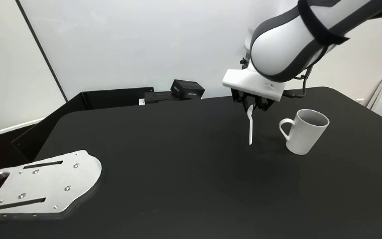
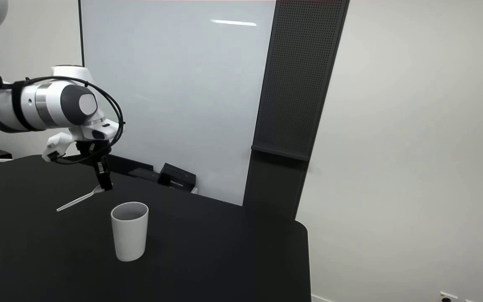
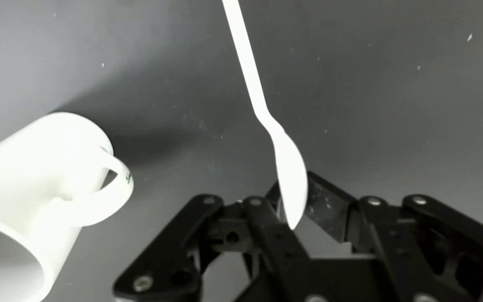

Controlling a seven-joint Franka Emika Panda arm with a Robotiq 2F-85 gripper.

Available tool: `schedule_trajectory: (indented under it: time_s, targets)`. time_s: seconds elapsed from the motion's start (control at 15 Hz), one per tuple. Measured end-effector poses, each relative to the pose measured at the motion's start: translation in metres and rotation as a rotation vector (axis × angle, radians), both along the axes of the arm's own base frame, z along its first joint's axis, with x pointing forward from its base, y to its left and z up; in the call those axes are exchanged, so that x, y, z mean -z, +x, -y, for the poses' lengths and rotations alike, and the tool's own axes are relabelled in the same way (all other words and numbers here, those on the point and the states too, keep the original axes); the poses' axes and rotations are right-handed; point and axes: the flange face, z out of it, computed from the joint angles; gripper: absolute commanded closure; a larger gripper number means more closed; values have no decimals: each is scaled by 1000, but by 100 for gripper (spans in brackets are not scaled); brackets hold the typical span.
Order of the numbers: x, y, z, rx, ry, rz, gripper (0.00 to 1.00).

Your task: Take the spoon and put it in the cup

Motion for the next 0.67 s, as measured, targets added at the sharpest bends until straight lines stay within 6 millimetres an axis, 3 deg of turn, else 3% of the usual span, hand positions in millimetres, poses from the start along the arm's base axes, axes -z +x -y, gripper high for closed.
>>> schedule_trajectory:
  time_s: [0.67]
  targets:
    - [-61, 5, 20, -7, -211, 144, 97]
